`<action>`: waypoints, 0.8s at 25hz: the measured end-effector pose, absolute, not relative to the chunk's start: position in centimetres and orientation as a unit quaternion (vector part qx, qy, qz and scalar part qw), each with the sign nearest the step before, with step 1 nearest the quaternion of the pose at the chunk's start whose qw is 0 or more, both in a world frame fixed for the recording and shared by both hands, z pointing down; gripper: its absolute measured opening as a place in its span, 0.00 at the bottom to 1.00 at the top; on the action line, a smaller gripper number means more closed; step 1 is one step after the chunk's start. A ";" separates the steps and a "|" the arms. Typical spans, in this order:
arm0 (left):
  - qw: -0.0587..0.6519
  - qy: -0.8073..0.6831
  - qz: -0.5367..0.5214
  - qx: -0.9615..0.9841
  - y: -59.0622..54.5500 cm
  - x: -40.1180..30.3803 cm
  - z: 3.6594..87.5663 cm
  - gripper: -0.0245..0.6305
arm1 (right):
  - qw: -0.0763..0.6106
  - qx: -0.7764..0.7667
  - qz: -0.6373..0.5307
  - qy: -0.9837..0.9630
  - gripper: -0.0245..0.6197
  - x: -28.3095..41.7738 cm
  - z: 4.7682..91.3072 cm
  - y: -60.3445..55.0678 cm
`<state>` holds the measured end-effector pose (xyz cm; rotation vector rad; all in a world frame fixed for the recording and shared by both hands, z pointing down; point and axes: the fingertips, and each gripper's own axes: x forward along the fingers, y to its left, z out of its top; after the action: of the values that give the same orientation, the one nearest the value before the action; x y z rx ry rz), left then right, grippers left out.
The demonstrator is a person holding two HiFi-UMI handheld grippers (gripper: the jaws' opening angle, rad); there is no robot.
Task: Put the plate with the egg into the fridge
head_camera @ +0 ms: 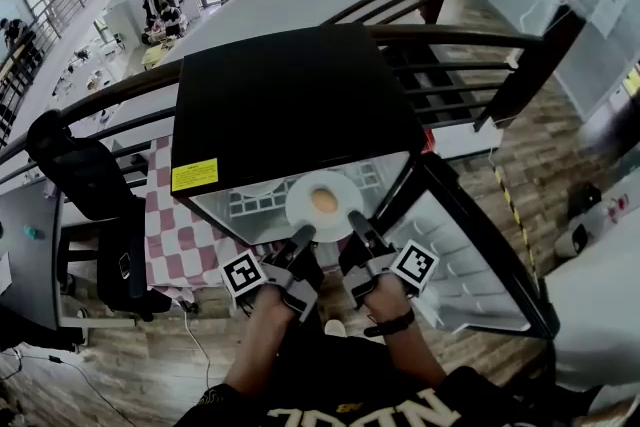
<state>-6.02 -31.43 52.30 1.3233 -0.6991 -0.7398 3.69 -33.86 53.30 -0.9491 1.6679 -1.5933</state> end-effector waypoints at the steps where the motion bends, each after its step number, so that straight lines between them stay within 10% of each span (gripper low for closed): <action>1: 0.672 -0.312 -0.325 0.588 -31.7 -6.0 52.6 0.11 | 0.315 -0.366 -0.606 0.632 0.10 3.7 53.6 -34.1; 20: 0.688 -0.328 -0.301 0.573 -34.2 -6.0 56.8 0.10 | 0.300 -0.397 -0.620 0.607 0.10 3.5 57.0 -36.2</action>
<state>-6.00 -34.19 56.78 1.2825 -0.7333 -0.6746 3.49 -36.25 57.00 -1.0527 1.6116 -1.6442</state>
